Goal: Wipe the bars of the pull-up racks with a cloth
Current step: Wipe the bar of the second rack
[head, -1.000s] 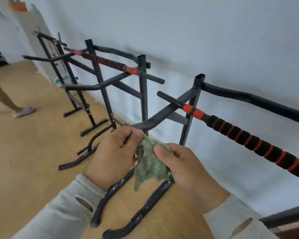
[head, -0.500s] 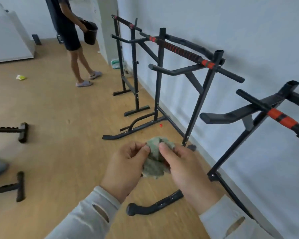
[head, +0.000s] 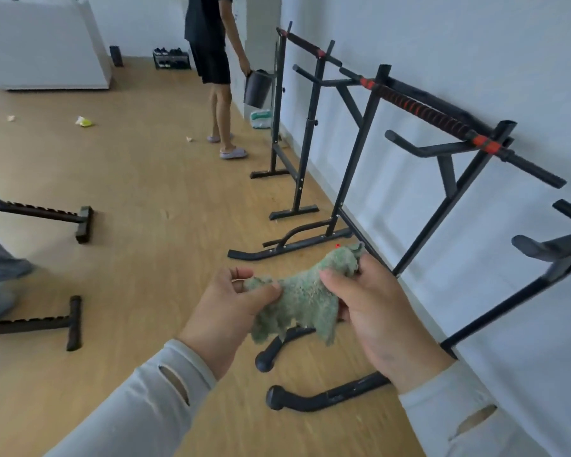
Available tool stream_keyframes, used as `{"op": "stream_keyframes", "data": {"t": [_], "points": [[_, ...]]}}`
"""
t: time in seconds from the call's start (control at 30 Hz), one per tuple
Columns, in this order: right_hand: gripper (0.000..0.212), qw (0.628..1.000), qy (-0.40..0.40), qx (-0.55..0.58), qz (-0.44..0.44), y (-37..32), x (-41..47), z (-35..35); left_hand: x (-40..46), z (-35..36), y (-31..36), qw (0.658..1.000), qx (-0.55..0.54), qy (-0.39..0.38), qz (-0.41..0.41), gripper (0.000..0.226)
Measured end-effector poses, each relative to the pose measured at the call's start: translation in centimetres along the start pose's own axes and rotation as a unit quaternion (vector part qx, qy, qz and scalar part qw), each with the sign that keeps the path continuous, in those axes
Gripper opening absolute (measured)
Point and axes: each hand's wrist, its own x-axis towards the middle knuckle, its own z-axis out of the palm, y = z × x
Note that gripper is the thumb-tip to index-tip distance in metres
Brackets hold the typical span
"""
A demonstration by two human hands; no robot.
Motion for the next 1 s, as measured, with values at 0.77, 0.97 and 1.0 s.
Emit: {"op": "stream_keyframes", "data": {"t": [0.77, 0.97, 1.0], "points": [[0.037, 0.933, -0.093, -0.348, 0.026, -1.1, 18.2, -0.3, 16.9, -2.9, 7.9, 0.945, 0.305, -0.014, 0.115, 0.024], [0.043, 0.921, -0.037, -0.389, 0.007, -0.9, 23.2, 0.2, 22.2, -3.0, 10.1, 0.834, 0.492, 0.01, 0.249, 0.021], [0.045, 0.922, -0.031, -0.385, 0.014, -0.9, 24.1, 0.3, 23.1, -3.0, 10.4, 0.833, 0.487, -0.006, 0.264, 0.023]]}}
